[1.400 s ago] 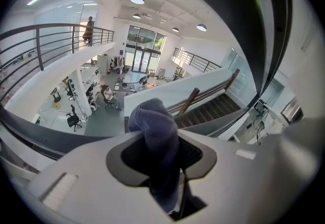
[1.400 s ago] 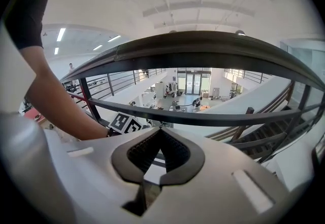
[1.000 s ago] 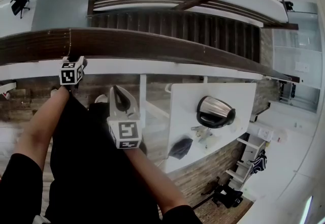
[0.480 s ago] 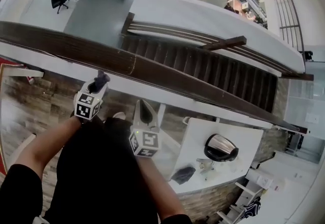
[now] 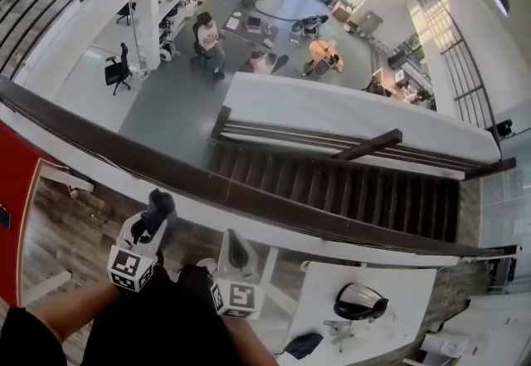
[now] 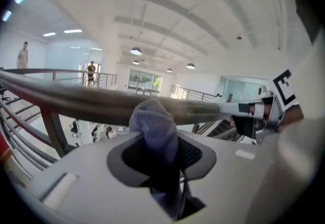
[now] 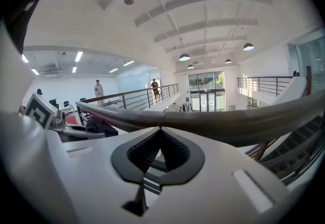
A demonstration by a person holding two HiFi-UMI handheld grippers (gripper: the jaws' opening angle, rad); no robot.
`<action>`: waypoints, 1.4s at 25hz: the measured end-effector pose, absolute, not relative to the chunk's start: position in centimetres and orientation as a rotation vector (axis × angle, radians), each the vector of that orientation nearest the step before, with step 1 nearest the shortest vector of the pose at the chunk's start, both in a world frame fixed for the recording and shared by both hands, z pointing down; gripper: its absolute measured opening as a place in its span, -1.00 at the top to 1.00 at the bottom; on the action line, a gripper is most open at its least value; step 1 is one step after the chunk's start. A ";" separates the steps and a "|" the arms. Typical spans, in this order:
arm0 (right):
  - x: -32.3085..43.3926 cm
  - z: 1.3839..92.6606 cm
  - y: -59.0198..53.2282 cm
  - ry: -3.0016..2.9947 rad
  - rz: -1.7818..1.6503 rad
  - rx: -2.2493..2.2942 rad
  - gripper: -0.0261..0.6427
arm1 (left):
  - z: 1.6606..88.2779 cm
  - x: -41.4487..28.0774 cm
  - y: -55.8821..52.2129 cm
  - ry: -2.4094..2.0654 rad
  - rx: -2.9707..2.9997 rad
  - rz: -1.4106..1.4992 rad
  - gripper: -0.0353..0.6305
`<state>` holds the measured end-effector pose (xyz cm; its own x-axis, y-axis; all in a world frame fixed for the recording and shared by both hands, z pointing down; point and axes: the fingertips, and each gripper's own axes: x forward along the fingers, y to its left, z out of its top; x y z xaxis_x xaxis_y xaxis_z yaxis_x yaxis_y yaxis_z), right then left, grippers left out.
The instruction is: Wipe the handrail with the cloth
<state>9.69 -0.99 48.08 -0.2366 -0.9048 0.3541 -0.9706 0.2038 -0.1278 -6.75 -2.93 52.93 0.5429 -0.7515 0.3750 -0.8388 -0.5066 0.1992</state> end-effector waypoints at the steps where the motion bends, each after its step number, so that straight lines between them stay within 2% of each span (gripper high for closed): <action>1: 9.6 47.3 -1.1 -2.285 0.457 1.805 0.92 | 51.4 -7.3 -3.0 -1.337 2.441 0.308 0.58; 12: 8.3 39.6 -1.7 -2.438 0.253 1.852 0.92 | 40.6 -9.8 -4.7 -1.514 2.537 0.066 0.58; 18: 5.9 34.5 -2.2 -2.532 -0.028 1.852 0.92 | 36.6 -9.3 -5.1 -1.578 2.645 -0.020 0.58; 35: 1.5 33.9 -4.1 -2.453 0.033 1.813 0.92 | 34.1 -11.3 -5.8 -1.494 2.703 -0.039 0.57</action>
